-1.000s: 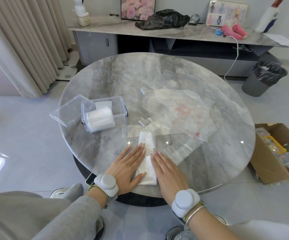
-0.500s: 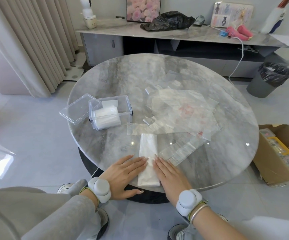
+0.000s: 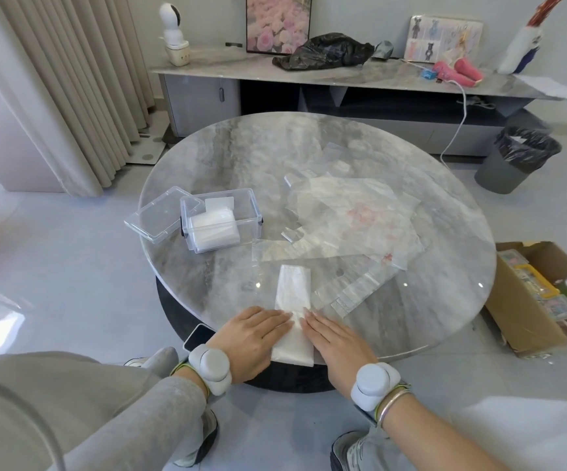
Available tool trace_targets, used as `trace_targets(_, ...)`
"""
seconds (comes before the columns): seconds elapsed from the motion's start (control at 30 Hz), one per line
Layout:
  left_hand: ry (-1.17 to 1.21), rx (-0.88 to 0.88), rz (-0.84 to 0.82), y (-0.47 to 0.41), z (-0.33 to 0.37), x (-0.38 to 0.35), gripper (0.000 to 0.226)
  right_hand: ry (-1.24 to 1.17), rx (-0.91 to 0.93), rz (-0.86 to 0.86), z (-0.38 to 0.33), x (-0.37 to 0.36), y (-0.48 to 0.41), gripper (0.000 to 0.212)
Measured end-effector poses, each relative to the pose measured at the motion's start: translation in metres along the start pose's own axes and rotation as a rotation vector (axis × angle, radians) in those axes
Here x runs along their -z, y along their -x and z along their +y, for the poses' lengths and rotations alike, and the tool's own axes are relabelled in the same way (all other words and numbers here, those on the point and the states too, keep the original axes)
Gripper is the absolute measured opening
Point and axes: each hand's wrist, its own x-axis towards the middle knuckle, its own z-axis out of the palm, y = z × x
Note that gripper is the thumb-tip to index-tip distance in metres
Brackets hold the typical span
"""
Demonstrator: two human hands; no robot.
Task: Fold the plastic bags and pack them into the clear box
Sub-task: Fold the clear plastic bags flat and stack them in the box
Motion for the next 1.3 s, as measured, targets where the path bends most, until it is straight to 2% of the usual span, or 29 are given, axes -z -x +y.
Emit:
trace_targets(0.1, 0.004, 0.046, 0.059, -0.005, 0.001, -0.002, 0.046, -0.04, 0.001, -0.009, 0.0, 0.001, 0.001, 0.087)
trace_targets(0.2, 0.078, 0.189, 0.123, -0.01, 0.002, -0.004, 0.046, -0.096, -0.014, -0.008, 0.0, 0.002, 0.002, 0.086)
trace_targets(0.27, 0.138, 0.287, 0.132, -0.011, 0.001, -0.005, 0.049, -0.184, -0.006, 0.017, 0.001, -0.002, 0.002, 0.074)
trace_targets(0.33, 0.199, 0.385, 0.125, -0.011, 0.001, -0.003, 0.046, -0.3, -0.08, 0.049, 0.001, -0.004, 0.002, 0.059)
trace_targets(0.43, 0.273, 0.506, 0.173, -0.011, -0.001, -0.003, 0.024, -0.443, -0.2, 0.085, -0.003, -0.001, -0.002, 0.05)
trace_targets(0.5, 0.316, 0.562, 0.208, -0.013, 0.0, -0.003, 0.023, -0.509, -0.29, 0.094, -0.006, 0.002, -0.007, 0.046)
trace_targets(0.67, 0.395, 0.783, 0.235, -0.021, 0.004, -0.002, 0.028, -0.485, -0.496, 0.181, -0.007, 0.001, -0.031, 0.014)
trace_targets(0.8, 0.433, 0.841, 0.276, -0.026, 0.003, -0.005, 0.024, -0.481, -0.589, 0.121, -0.004, -0.001, -0.046, 0.035)
trace_targets(0.87, 0.407, 0.836, 0.304, -0.027, 0.003, -0.006, 0.029, -0.508, -0.639, 0.098, -0.003, -0.001, -0.051, 0.033)
trace_targets(0.97, 0.382, 0.879, 0.333, -0.029, 0.003, -0.011, 0.036, -0.587, -0.692, 0.121, -0.001, -0.003, -0.056, 0.016)
trace_targets(1.07, 0.392, 0.92, 0.305, -0.034, -0.001, -0.012, 0.024, -0.572, -0.723, 0.138, -0.004, -0.001, -0.056, 0.035)
trace_targets(1.2, 0.405, 1.007, 0.236, -0.042, -0.004, -0.008, 0.016, -0.451, -0.701, 0.141, -0.006, 0.004, -0.058, 0.053)
trace_targets(1.3, 0.352, 1.031, 0.211, -0.046, -0.006, -0.006, 0.017, -0.189, -0.594, 0.091, -0.005, 0.009, -0.057, 0.053)
